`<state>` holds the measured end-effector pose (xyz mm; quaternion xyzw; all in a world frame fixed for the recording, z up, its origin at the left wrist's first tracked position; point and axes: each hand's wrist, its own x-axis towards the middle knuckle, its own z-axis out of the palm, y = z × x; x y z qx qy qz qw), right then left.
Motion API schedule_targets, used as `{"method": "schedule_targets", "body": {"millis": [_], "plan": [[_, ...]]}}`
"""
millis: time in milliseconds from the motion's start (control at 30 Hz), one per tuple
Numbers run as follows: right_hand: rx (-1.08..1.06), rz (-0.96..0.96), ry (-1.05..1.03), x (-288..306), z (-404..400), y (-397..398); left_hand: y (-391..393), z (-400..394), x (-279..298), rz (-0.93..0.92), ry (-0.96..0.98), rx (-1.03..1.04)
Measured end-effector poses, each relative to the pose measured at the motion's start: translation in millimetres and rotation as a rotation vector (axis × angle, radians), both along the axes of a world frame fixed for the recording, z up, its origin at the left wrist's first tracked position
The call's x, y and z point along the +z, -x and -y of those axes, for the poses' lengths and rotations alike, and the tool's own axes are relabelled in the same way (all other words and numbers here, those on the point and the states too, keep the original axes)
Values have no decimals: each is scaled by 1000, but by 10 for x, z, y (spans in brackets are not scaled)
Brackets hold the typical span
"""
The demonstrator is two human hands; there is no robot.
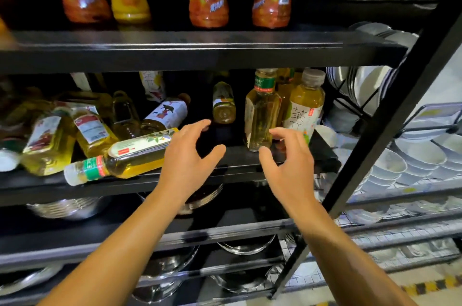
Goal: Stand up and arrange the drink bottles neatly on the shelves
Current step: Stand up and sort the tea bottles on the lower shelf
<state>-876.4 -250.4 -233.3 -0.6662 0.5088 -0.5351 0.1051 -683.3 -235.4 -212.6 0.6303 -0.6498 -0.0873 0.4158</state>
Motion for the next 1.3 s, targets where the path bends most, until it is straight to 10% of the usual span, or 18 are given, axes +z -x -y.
{"method": "schedule_targets", "body": {"millis": [167, 367, 633, 800, 1033, 1300], "plan": [[171, -263, -78, 145, 320, -728, -687, -245, 94, 230, 178, 201], [221, -297, -226, 234, 761, -1207, -1166, -278, -4, 660, -196, 368], [648, -597, -272, 51, 609, -1585, -1492, -306, -113, 645, -105, 239], [537, -423, -298, -54, 585, -1627, -1381, -645, -244, 180, 346, 375], [621, -192, -334, 57, 242, -1736, -1237, -588, -297, -830, 34, 161], [416, -239, -332, 138, 798, -1794, -1491, -377, -195, -941, 88, 160]]}}
